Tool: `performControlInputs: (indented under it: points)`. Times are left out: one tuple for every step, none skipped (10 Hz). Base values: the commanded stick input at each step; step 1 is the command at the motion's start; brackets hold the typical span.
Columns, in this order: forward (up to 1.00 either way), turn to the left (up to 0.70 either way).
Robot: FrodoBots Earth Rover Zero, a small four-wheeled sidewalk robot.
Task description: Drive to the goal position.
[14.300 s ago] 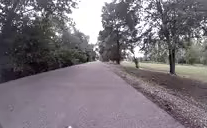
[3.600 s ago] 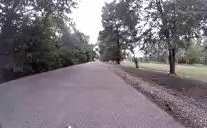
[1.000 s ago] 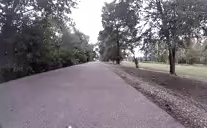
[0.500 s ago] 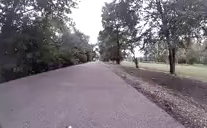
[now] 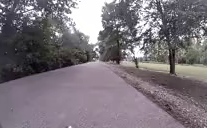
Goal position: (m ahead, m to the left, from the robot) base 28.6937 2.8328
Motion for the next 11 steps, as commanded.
performControlInputs:
  points:
    - [0.06,0.01]
    - [0.06,0.01]
    - [0.06,0.01]
    - [0.06,0.01]
    - [0.06,0.01]
    - [0.06,0.01]
    - [0.06,0.01]
    - [0.06,0.01]
    - [0.06,0.01]
    - [0.07,0.01]
    - [0.06,0.01]
